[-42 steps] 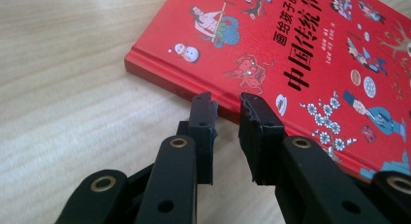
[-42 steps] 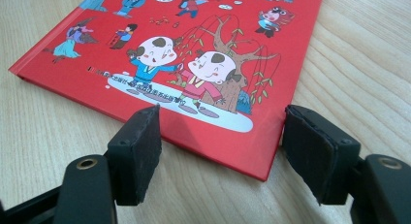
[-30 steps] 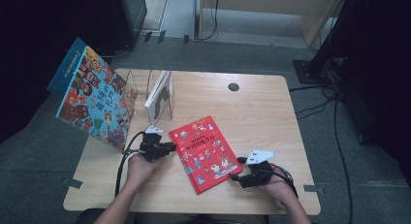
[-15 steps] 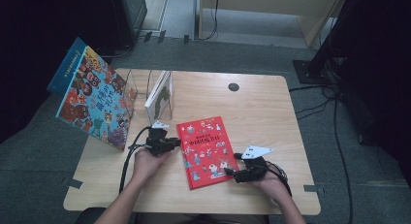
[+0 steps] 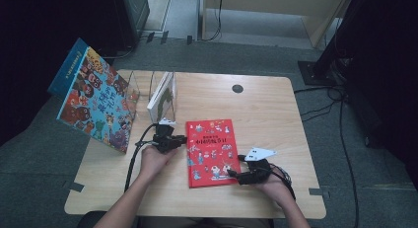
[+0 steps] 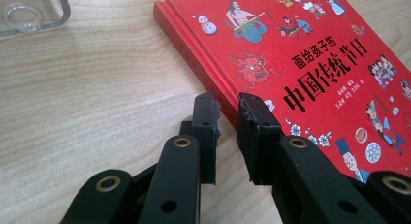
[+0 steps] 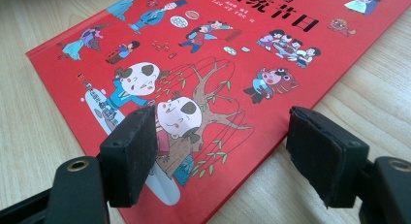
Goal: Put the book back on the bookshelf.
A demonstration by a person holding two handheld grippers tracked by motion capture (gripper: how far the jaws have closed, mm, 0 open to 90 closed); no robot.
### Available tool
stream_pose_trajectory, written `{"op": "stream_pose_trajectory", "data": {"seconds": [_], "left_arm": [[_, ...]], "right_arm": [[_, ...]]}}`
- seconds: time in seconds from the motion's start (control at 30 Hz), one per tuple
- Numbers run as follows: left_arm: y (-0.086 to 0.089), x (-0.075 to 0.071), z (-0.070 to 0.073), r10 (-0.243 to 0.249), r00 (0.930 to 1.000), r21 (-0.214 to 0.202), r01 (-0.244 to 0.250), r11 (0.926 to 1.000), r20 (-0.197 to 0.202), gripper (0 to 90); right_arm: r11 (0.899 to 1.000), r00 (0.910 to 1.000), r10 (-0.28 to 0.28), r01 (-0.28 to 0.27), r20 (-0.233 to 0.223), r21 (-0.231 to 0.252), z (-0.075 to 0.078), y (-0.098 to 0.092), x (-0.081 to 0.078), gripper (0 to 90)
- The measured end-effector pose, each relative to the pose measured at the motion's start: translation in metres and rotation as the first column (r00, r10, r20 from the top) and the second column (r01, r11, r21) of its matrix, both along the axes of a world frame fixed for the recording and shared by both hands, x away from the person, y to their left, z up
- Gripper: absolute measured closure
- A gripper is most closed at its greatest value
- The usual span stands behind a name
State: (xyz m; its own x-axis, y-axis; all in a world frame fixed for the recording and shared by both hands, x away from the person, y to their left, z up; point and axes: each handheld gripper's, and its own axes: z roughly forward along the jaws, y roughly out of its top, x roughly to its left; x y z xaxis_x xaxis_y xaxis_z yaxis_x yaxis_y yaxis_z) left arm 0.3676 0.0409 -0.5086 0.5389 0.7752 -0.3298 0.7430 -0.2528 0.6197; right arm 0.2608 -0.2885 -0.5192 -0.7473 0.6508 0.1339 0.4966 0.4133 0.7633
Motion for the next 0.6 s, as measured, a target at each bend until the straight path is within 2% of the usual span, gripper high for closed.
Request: {"op": "stream_pose_trajectory", "data": {"seconds": [0.37,0.47,0.6], "left_arm": [[-0.0074,0.0075,0.0006,-0.001,1.0000,0.030,0.000,0.9996,0.006,85.4],[-0.0073,0.0064,0.0025,-0.001,1.0000,0.044,0.001,0.9990,0.003,82.8],[-0.0067,0.0007,0.0053,-0.016,0.9998,0.039,0.016,0.9991,-0.012,82.1]], "right_arm": [[1.000,0.9998,-0.017,0.017,0.009,-0.005,0.0003,0.0049,0.0027,27.4],[1.000,0.9997,-0.022,0.022,0.008,-0.006,0.0007,0.0042,0.0033,30.0],[0.999,0.9992,-0.040,0.040,-0.002,0.000,0.0016,0.0033,0.0039,33.8]]}}
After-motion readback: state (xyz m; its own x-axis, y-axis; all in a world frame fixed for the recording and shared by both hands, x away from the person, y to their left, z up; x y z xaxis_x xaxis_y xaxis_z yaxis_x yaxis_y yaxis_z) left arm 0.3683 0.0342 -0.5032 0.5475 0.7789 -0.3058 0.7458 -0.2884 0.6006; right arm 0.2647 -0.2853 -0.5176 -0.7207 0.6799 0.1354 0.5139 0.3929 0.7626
